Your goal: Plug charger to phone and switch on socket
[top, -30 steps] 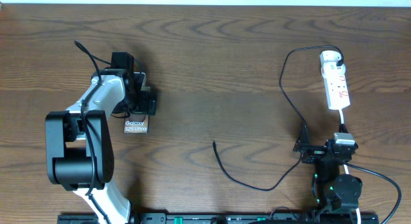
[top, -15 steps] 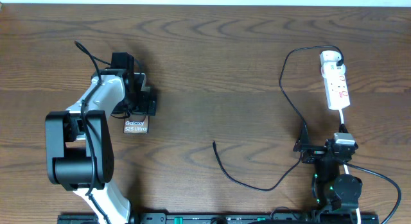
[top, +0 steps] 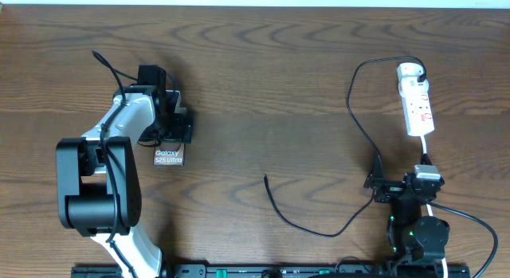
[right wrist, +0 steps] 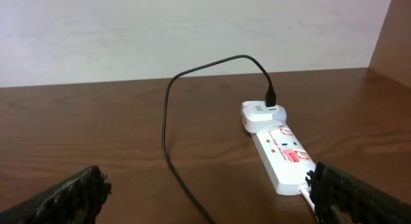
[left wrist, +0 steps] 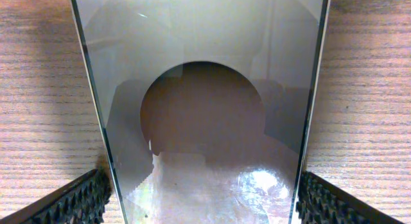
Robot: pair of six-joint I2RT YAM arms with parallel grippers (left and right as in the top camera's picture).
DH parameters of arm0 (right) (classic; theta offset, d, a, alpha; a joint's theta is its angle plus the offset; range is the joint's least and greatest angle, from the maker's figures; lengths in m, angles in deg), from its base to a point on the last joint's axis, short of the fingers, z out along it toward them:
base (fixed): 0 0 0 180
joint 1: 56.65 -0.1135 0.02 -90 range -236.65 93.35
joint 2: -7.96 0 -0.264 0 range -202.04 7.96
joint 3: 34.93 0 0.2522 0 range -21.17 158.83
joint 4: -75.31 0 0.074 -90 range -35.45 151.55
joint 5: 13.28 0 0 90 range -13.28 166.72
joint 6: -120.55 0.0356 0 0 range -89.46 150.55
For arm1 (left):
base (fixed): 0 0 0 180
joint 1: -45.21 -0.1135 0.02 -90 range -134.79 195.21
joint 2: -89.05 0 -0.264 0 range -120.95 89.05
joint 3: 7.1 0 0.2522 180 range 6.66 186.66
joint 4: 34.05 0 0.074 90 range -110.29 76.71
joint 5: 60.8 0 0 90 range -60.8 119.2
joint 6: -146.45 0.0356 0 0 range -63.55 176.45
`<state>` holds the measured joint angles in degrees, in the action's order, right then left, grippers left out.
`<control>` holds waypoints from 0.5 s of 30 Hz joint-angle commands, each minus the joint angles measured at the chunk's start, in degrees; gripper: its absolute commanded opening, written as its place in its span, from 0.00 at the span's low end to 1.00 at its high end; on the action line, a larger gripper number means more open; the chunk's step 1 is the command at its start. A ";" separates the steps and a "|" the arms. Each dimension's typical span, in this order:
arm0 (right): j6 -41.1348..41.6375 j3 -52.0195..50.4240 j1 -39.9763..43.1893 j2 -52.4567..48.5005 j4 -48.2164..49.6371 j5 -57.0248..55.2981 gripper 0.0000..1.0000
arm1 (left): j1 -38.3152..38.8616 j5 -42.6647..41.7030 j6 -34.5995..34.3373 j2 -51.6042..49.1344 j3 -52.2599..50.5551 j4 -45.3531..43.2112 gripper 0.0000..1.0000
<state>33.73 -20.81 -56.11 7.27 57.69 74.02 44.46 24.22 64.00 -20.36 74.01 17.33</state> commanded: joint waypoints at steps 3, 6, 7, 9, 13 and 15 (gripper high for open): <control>-0.70 -0.04 0.33 0.35 -0.24 0.07 0.99 | -0.31 -0.59 0.35 -1.22 0.72 0.26 0.87; -0.70 -0.04 0.33 0.35 -0.24 0.07 0.99 | -0.31 -0.59 0.35 -1.22 0.72 0.26 0.84; -0.70 -0.04 0.33 0.35 -0.24 0.07 0.99 | -0.31 -0.59 0.35 -1.22 0.72 0.26 0.84; -0.70 -0.04 0.33 0.35 -0.22 0.07 0.99 | -0.31 -0.59 0.35 -1.22 0.72 0.28 0.84; -0.70 -0.04 0.33 0.35 -0.24 0.07 0.99 | -0.31 -0.59 0.35 -1.22 0.72 0.26 0.83; -0.70 -0.04 0.33 0.35 -0.22 0.07 0.99 | -0.31 -0.59 0.35 -1.22 0.72 0.28 0.83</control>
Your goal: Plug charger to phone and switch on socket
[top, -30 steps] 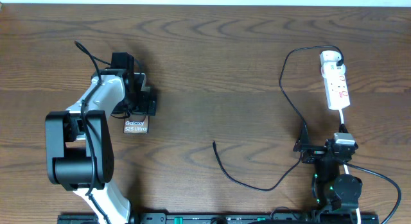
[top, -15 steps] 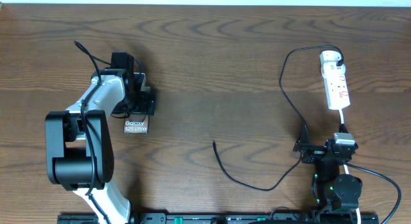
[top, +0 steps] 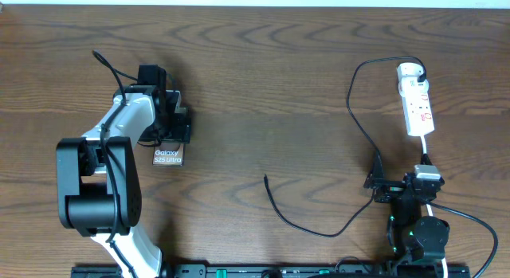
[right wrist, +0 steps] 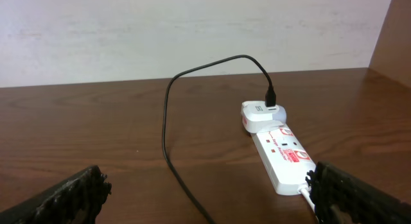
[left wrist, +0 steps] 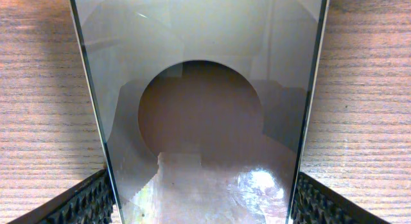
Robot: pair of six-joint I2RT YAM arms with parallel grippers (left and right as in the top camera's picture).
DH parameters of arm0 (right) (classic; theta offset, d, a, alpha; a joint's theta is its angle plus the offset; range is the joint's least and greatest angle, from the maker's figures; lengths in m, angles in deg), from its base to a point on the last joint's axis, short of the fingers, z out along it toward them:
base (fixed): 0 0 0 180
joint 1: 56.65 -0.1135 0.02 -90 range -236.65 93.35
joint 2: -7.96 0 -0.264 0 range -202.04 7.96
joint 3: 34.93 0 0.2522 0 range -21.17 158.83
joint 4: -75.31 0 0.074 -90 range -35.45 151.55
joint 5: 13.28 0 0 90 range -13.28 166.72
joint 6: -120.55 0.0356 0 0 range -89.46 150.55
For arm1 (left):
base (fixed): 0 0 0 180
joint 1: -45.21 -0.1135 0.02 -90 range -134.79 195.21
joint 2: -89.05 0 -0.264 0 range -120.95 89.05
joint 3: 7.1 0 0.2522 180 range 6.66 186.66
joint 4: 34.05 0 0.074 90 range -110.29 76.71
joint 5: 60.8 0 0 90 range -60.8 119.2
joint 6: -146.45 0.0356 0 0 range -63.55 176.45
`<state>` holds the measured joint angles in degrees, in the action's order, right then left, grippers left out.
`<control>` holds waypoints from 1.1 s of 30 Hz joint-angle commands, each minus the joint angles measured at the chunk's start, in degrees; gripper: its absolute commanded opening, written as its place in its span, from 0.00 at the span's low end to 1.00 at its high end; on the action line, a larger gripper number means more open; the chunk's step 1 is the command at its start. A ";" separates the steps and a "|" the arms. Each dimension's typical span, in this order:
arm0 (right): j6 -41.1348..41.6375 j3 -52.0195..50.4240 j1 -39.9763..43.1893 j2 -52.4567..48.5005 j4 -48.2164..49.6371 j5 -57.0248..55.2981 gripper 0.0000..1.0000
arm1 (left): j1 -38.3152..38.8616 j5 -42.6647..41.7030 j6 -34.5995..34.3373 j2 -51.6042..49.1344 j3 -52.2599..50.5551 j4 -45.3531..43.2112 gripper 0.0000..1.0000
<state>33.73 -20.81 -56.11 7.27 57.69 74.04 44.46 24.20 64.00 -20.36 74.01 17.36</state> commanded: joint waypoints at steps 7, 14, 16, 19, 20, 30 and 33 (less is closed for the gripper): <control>-0.70 -0.04 0.33 0.35 -0.24 0.04 0.99 | -0.31 -0.57 0.35 -1.22 0.72 0.26 0.80; -0.70 -0.04 0.33 0.35 -0.22 0.04 0.99 | -0.31 -0.57 0.35 -1.22 0.72 0.26 0.79; -0.70 -0.04 0.33 0.35 -0.22 0.04 0.99 | -0.31 -0.59 0.35 -1.22 0.72 0.26 0.79; -0.70 -0.04 0.33 0.35 -0.24 0.04 0.99 | -0.31 -0.59 0.35 -1.22 0.72 0.26 0.78; -0.70 -0.04 0.33 0.35 -0.24 0.04 0.99 | -0.31 -0.57 0.35 -1.22 0.72 0.26 0.78; -0.70 -0.04 0.33 0.35 -0.22 0.04 0.99 | -0.31 -0.59 0.35 -1.22 0.72 0.28 0.76; -0.70 -0.04 0.33 0.35 -0.22 0.04 0.99 | -0.31 -0.59 0.35 -1.22 0.72 0.31 0.75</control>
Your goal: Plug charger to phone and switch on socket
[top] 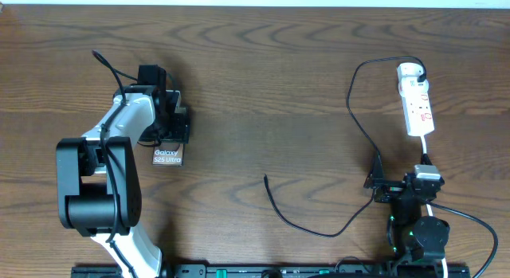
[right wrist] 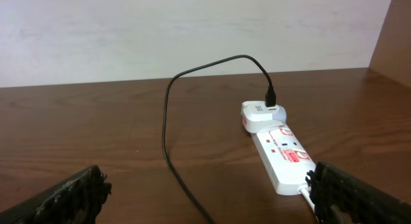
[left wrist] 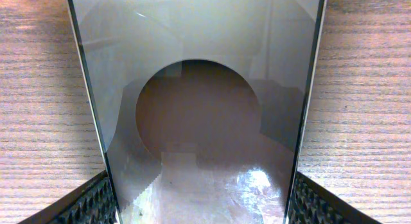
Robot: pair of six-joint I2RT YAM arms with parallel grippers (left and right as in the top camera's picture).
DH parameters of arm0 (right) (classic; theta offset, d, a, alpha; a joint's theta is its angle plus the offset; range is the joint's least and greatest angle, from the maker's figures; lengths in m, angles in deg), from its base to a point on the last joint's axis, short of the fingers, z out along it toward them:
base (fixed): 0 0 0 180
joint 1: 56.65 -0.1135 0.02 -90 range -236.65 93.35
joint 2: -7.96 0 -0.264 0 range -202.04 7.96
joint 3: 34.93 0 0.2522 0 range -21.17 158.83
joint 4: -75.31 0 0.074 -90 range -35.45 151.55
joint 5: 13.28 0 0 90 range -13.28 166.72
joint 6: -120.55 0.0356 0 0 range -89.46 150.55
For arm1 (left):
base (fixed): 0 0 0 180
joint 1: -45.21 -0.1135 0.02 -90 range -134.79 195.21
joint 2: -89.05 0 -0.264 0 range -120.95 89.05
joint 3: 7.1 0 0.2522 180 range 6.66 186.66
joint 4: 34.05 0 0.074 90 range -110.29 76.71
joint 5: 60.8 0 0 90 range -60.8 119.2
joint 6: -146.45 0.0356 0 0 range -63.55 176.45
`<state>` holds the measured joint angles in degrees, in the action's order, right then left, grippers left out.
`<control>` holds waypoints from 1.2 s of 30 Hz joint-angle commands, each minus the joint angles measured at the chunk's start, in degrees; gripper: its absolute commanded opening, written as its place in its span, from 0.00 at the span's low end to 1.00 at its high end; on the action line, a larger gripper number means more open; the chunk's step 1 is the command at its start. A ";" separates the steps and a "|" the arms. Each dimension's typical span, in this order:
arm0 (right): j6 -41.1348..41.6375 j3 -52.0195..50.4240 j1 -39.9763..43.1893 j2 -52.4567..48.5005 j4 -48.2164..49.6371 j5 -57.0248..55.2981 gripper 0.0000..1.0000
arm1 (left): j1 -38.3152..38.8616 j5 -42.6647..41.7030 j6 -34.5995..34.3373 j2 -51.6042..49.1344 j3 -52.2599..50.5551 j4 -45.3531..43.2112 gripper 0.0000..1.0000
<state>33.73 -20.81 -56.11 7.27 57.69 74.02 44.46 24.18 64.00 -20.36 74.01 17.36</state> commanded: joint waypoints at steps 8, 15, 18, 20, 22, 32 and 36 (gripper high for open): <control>-0.70 -0.04 0.33 0.35 -0.24 0.07 0.99 | -0.31 -0.57 0.35 -1.22 0.72 0.33 0.72; -0.70 -0.04 0.33 0.35 -0.22 0.07 0.99 | -0.31 -0.55 0.35 -1.22 0.72 0.33 0.68; -0.70 -0.04 0.33 0.35 -0.24 0.07 0.99 | -0.31 -0.55 0.35 -1.22 0.72 0.33 0.67; -0.70 -0.04 0.33 0.35 -0.24 0.07 0.99 | -0.31 -0.55 0.35 -1.22 0.72 0.33 0.66; -0.70 -0.04 0.33 0.35 -0.24 0.07 0.99 | -0.31 -0.55 0.35 -1.22 0.72 0.31 0.63; -0.70 -0.04 0.33 0.35 -0.24 0.07 0.99 | -0.31 -0.55 0.35 -1.22 0.72 0.24 0.33; -0.70 -0.04 0.33 0.35 -0.24 0.07 0.99 | -0.31 -0.55 0.33 -1.22 0.72 0.09 0.09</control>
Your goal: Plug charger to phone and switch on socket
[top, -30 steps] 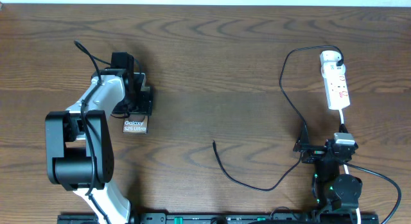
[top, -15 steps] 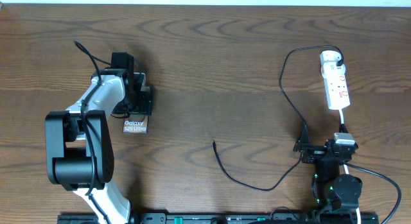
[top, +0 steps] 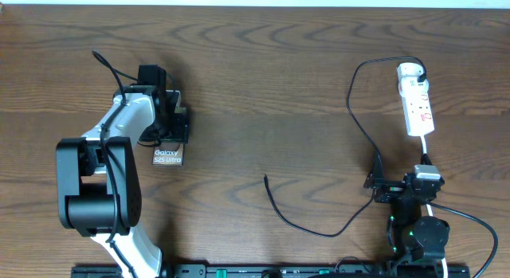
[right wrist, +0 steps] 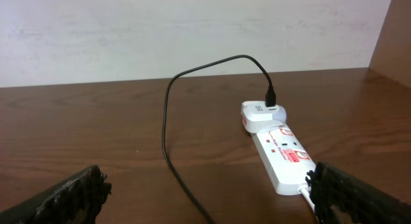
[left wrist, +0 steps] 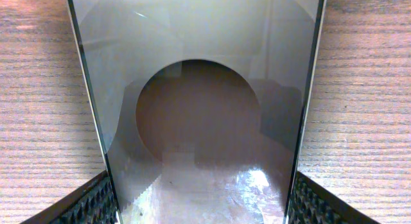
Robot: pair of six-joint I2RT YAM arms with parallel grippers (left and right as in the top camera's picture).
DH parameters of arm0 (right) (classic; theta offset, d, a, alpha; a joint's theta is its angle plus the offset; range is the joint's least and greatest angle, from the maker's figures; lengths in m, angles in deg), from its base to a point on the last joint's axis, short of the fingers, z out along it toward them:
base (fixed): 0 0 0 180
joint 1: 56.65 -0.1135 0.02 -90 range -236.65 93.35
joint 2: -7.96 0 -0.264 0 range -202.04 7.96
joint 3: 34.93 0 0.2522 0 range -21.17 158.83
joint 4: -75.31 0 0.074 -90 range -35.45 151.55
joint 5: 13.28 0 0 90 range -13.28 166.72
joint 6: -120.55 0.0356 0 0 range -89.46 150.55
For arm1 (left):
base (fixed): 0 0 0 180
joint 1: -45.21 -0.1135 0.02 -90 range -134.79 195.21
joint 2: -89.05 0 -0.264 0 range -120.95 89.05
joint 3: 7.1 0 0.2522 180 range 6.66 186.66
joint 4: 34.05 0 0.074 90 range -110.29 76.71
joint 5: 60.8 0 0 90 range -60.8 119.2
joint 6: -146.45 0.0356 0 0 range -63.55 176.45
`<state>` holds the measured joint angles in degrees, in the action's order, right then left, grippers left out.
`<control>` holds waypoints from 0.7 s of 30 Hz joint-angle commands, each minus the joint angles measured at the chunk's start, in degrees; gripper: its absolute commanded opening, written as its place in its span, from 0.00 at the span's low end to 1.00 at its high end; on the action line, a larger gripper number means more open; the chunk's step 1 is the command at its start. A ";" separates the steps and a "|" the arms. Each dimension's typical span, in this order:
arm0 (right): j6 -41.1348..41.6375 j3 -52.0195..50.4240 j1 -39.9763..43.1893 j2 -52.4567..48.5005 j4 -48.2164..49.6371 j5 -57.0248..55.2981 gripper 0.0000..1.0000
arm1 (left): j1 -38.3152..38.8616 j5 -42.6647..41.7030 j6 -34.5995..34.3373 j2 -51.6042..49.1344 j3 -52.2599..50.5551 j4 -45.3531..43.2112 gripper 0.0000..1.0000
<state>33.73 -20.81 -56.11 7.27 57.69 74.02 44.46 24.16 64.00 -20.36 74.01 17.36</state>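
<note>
A phone (top: 168, 155) with a "Galaxy S25 Ultra" label lies at the table's left. In the left wrist view its glossy screen (left wrist: 199, 89) fills the frame. My left gripper (left wrist: 200, 199) is shut on it, with the ribbed fingers (left wrist: 90, 201) pressed against both long edges. A white power strip (top: 417, 107) lies at the far right, and a white charger (right wrist: 260, 115) is plugged into its far end. The black cable (top: 362, 135) runs to a loose plug end (top: 266, 179) mid-table. My right gripper (right wrist: 205, 197) is open and empty, near the strip's front end.
The strip's white mains lead (top: 454, 210) runs past the right arm's base (top: 418, 234). Bare wooden table (top: 263, 87) lies between the phone and the cable. A pale wall (right wrist: 192, 31) stands behind the table.
My left gripper's fingers first stood a little apart from the phone's edges. They were closer at the second moment and against the edges at the third, where they remain. The right arm, the cable and the power strip kept their places.
</note>
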 commanded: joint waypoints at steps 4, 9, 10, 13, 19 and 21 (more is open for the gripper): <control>-0.70 -0.04 0.33 0.35 -0.22 0.07 0.99 | -0.31 -0.55 0.31 -1.22 0.70 -0.17 0.07; -0.70 -0.04 0.33 0.35 -0.24 0.07 0.99 | -0.31 -0.55 0.31 -1.22 0.70 -0.28 0.07; -0.70 -0.04 0.33 0.35 -0.24 0.07 0.99 | -0.31 -0.55 0.31 -1.22 0.70 -0.26 0.07; -0.70 -0.04 0.33 0.35 -0.24 0.07 0.99 | -0.31 -0.55 0.33 -1.22 0.70 -0.28 0.07; -0.70 -0.04 0.33 0.35 -0.24 0.07 0.99 | -0.31 -0.52 0.33 -1.09 0.81 -0.57 0.07; -0.70 -0.04 0.33 0.35 -0.24 0.07 0.99 | -0.31 -0.52 0.33 -0.90 1.09 -0.37 0.07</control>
<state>33.73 -20.81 -56.11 7.27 57.69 74.02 44.46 24.16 64.00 -20.36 74.01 16.96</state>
